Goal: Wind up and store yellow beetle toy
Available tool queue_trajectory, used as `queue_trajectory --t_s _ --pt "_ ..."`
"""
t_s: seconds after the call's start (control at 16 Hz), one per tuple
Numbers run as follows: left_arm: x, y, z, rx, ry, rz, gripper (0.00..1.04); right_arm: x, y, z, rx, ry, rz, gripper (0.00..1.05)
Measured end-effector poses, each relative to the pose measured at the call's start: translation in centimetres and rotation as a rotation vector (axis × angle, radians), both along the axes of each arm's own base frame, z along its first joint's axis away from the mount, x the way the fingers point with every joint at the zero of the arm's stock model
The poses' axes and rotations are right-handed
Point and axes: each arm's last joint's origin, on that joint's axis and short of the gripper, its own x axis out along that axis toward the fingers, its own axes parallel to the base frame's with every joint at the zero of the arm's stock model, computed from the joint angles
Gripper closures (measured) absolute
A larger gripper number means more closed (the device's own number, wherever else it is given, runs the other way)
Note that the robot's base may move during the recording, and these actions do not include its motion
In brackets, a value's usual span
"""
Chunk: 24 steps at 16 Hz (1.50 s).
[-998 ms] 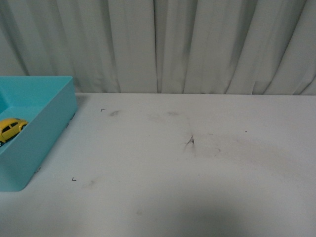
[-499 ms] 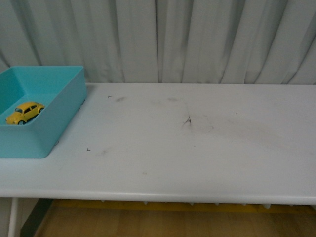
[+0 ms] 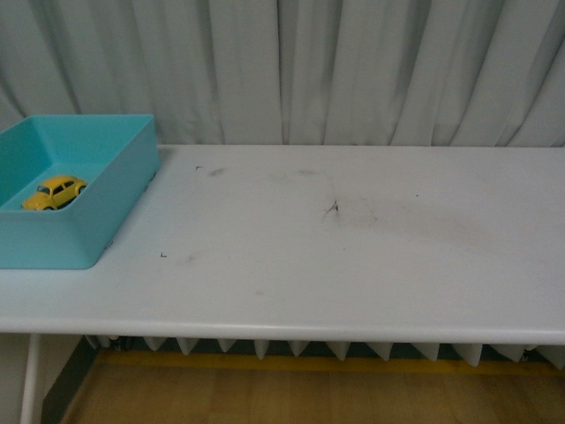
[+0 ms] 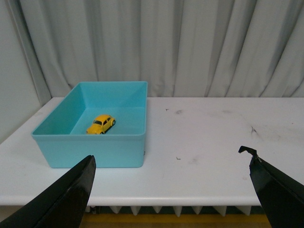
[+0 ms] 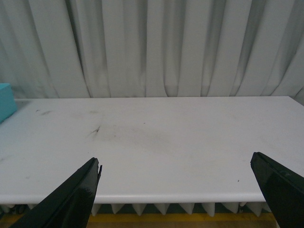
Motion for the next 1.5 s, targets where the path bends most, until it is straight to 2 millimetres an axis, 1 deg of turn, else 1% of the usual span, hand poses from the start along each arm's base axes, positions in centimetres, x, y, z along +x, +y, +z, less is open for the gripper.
queue_trajectory --t_s 1.5 --pt "0.00 0.00 0.01 0.000 -0.001 0.000 0.07 0.00 0.00 0.01 0.000 -0.001 0.000 0.06"
